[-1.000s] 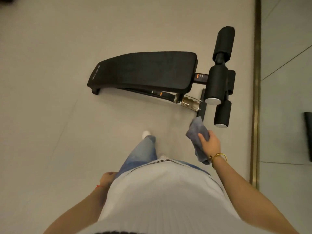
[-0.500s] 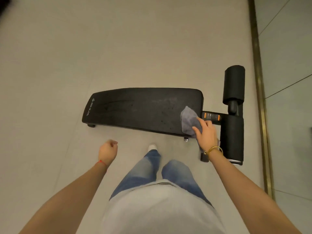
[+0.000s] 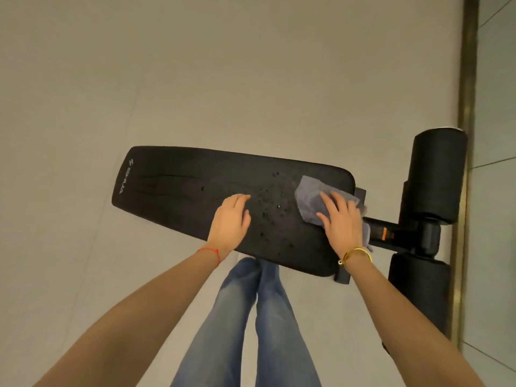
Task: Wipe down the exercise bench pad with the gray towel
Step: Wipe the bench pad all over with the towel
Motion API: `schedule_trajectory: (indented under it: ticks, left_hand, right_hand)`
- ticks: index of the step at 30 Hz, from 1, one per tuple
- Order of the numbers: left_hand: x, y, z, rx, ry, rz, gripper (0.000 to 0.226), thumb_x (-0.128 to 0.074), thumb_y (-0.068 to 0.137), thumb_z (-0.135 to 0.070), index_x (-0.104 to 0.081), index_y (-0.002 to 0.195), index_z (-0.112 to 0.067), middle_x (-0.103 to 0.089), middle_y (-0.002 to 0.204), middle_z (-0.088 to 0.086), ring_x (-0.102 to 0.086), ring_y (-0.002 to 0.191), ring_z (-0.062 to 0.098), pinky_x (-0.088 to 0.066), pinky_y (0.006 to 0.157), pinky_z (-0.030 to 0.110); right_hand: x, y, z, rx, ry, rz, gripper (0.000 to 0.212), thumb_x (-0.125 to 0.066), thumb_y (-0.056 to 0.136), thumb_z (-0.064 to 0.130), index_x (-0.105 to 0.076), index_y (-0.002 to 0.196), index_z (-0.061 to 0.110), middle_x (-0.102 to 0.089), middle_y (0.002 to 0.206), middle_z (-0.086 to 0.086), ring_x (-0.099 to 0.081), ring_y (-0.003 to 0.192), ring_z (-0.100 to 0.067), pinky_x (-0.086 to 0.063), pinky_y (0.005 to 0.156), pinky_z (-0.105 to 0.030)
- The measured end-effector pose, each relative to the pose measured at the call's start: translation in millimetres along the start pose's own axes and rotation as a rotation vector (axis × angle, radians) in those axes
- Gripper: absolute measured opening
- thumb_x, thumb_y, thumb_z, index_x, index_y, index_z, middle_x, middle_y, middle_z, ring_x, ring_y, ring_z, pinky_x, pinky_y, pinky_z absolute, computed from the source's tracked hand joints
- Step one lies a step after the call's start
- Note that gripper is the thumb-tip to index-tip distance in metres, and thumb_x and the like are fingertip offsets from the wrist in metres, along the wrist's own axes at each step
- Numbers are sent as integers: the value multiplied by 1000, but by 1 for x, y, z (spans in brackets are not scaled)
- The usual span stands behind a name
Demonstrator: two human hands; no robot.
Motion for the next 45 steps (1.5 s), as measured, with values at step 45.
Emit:
schedule_trajectory:
  ticks: [45]
  left_hand:
    - [-122,64,16,-204,31,-145,51,-37,100,-25,-29,150,-15,-24,159,3,-13,150,18,-12,122,46]
  right_hand:
    - [-53,39,-43,-221,474,-335,68,-53,91,50,-28,149,26,-26,157,-2,-24,144,-23,-22,118,-40]
Point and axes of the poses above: each hand's wrist, its own y-axis towards the middle knuckle, its own x-axis out of the back of the hand, z = x × y, the point moved 5 cm from there along y, towards the middle knuckle
